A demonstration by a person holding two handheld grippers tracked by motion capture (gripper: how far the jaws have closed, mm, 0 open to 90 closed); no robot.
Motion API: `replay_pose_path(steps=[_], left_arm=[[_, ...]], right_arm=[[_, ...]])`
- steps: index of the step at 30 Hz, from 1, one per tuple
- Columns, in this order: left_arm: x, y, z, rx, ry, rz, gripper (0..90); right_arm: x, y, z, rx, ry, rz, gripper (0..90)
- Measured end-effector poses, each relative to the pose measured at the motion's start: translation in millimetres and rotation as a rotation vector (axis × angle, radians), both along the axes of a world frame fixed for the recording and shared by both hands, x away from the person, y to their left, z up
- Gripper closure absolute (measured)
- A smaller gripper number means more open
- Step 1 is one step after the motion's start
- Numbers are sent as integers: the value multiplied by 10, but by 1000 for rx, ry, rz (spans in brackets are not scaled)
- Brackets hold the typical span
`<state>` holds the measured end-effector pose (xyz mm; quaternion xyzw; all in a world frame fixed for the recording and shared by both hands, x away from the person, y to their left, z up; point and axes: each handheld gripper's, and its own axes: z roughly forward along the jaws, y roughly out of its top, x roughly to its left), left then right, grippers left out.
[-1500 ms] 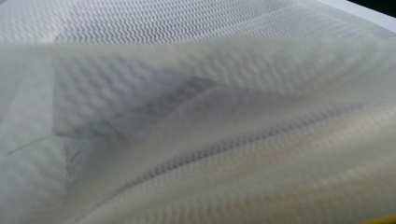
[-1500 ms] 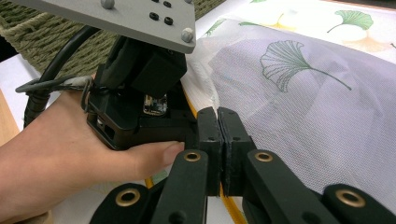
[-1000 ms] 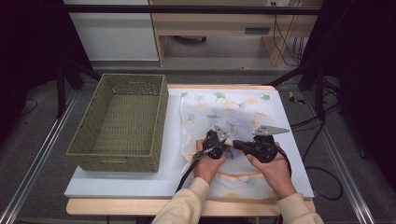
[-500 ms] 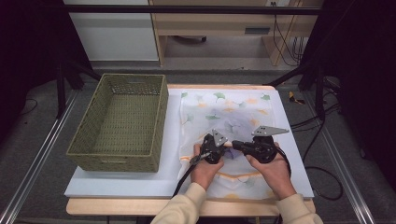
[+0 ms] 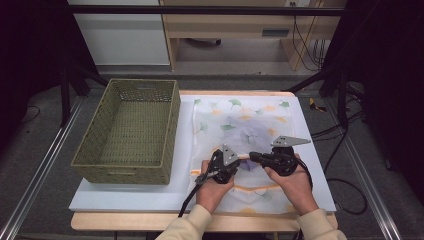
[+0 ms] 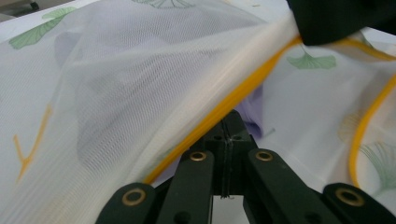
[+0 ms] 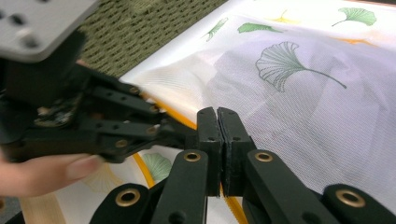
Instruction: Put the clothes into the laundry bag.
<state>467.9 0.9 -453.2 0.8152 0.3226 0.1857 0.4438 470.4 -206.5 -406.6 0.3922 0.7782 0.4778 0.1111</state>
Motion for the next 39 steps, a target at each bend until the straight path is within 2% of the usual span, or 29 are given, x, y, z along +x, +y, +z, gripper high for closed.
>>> replay_pose_path(steps=[6,10,15,20,22,24,25,27,30,34,39], left_arm=[[-227,149,100,-33,-9,-6,896],[-334,242,227,-30,-52,-12,891],[-354,353,353,-59,-70,-2,889],[-319,408,416,-62,-79,-1,879],[-300,434,442,-67,-85,3,854],[-284,455,463,-62,-110,-3,789],[-276,464,466,-56,-124,-11,750],[-253,474,449,-69,-124,-34,699],[-240,455,399,-42,-133,-61,611],[-213,409,342,-18,-128,-72,568],[-164,361,266,14,-124,-76,561]], right_arm=[[-49,-11,35,-19,-10,7,891],[-96,-13,56,-15,-23,5,891],[-102,-9,62,-13,-30,7,891],[-102,-6,63,-11,-33,10,891],[-100,-1,66,-14,-33,12,891],[-105,0,70,-12,-32,12,891],[-107,0,70,-12,-31,15,891],[-118,5,75,-17,-34,23,891],[-130,18,82,-16,-35,27,891],[-134,25,90,-16,-35,29,891],[-154,27,106,-10,-40,36,891]])
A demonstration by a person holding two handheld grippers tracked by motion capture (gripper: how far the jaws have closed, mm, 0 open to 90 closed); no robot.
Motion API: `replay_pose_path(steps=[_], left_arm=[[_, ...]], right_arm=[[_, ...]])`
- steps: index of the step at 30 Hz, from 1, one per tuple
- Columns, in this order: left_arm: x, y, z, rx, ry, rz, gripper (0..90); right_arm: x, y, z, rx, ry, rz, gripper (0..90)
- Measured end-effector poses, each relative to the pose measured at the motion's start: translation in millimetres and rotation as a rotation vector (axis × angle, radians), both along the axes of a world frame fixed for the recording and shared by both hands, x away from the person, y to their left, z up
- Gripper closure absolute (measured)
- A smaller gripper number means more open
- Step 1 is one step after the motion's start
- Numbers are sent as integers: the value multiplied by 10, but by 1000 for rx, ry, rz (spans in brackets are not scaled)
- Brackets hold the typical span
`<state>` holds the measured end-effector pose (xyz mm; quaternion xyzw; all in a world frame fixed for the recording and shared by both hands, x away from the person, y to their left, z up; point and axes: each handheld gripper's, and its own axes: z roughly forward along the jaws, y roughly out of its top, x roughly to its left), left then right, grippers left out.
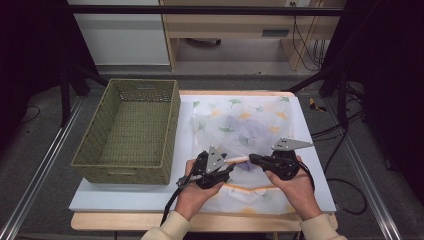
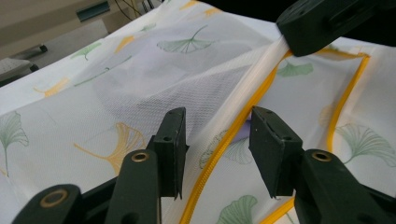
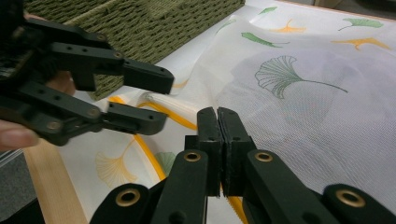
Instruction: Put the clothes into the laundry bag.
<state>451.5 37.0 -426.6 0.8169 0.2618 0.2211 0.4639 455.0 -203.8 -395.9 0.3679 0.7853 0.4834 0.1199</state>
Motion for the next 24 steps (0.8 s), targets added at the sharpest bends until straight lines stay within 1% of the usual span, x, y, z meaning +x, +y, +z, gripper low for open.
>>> replay_pose_path(steps=[1,3,5,8,11,14,18,24], left_arm=[[5,-4,-12,2,0,1,575],[15,-14,-32,2,4,9,630],[27,-23,-47,-9,18,14,693],[31,-36,-67,-15,30,21,775],[15,-51,-86,-14,43,23,822],[-21,-56,-94,-16,52,28,832],[-82,-48,-122,-11,45,27,837],[-111,-53,-203,-12,66,24,842]], right_arm=[[-6,4,3,0,-4,0,891],[-18,6,8,-4,-7,6,891],[-29,9,4,-4,-5,8,891],[-46,14,-10,-9,-1,9,891],[-60,16,-35,-21,-6,15,891],[-88,11,-75,-28,-2,16,891],[-145,3,-144,-27,2,25,891],[-208,12,-241,-36,10,33,891]])
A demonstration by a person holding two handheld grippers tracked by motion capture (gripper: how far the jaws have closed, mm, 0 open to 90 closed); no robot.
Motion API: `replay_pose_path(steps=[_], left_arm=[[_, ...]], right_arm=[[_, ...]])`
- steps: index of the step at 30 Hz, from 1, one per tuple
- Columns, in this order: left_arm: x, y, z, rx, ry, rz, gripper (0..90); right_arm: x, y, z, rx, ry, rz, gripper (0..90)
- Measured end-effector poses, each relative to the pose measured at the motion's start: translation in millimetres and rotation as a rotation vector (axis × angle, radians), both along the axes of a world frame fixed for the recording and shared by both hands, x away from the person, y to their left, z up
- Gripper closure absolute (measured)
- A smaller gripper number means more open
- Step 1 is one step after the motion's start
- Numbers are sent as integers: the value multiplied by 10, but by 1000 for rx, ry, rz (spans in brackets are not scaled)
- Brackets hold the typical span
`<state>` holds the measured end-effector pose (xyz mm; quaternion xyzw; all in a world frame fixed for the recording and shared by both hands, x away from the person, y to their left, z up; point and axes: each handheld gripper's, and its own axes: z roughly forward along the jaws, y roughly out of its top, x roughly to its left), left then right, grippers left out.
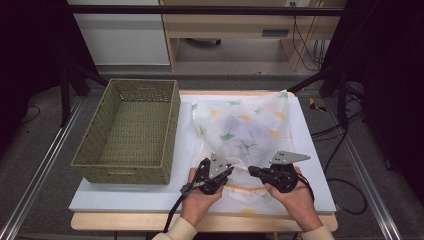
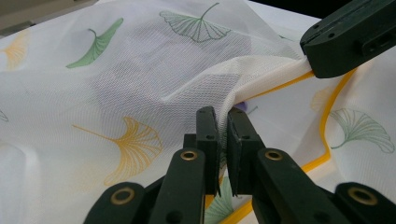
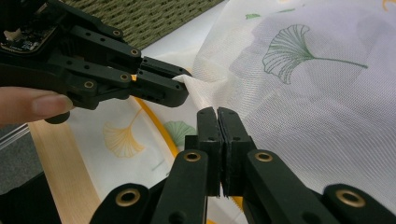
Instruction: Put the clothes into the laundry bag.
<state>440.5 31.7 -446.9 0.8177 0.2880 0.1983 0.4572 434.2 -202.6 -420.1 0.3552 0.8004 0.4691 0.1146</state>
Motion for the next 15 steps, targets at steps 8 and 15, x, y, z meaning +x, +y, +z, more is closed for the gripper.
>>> replay_pose_path(steps=[8,15], left_arm=[[-18,-27,-31,0,12,2,852],[-74,-32,-43,-2,11,-6,854]], right_arm=[[-20,-22,-71,7,15,-7,891],[-35,-57,-111,7,25,-6,891]])
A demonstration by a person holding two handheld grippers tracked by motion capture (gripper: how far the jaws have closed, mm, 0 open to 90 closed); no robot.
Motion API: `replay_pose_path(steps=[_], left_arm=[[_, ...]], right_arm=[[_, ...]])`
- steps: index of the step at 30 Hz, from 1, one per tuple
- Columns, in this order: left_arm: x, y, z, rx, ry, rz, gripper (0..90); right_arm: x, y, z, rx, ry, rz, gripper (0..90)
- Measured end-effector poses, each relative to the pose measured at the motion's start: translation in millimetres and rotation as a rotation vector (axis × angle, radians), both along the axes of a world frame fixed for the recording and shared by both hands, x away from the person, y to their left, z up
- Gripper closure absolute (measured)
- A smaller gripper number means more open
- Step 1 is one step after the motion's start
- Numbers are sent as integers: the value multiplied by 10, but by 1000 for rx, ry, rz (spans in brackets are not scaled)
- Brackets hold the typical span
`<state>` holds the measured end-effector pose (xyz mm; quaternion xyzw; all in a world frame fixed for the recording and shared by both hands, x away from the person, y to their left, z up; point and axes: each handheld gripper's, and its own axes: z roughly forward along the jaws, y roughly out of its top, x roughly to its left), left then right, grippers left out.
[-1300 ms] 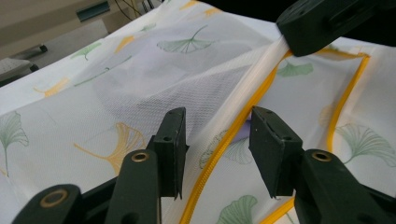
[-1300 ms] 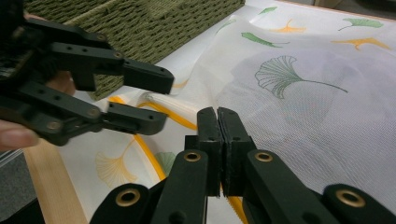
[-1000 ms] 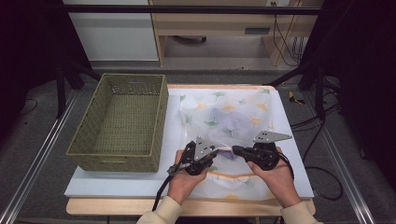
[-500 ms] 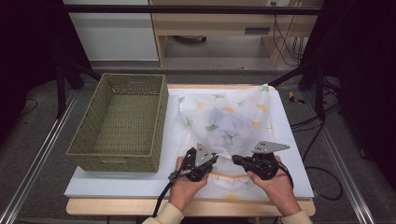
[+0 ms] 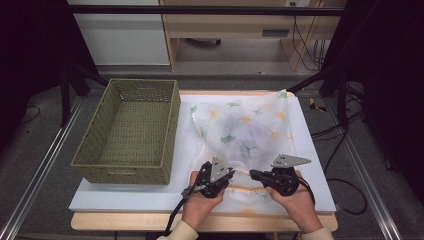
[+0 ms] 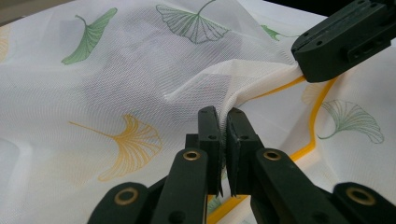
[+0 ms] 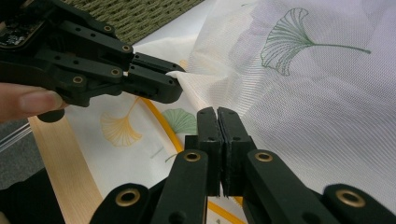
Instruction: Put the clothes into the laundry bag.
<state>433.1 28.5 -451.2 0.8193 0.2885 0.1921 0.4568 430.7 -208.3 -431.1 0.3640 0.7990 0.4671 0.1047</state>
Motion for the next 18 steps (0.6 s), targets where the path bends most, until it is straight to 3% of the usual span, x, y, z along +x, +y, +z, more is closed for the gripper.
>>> replay_pose_path(steps=[18], left_arm=[[-80,-26,-147,3,46,-13,863]], right_arm=[[-21,-25,-121,-33,39,10,890]])
